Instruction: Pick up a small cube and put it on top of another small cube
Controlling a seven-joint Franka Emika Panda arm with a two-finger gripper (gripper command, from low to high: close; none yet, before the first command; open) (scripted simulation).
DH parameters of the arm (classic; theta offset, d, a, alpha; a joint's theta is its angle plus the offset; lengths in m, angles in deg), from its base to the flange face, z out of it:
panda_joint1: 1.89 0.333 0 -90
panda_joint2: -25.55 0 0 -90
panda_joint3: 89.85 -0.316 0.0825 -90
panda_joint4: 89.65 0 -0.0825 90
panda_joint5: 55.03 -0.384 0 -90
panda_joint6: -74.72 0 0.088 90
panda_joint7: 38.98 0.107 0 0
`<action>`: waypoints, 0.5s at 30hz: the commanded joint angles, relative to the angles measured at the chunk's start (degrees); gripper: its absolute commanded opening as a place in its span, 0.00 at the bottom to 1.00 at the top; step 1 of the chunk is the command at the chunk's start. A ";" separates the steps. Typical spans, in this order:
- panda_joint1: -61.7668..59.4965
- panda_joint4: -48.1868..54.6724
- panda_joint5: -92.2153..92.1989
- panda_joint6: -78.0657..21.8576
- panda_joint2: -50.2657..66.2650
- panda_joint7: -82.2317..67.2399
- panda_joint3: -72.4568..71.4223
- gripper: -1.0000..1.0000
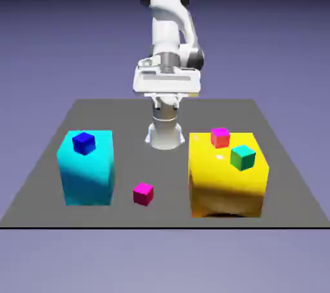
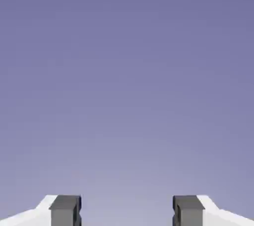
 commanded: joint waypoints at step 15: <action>20.60 9.01 9.59 -15.50 30.53 -37.38 24.60 0.50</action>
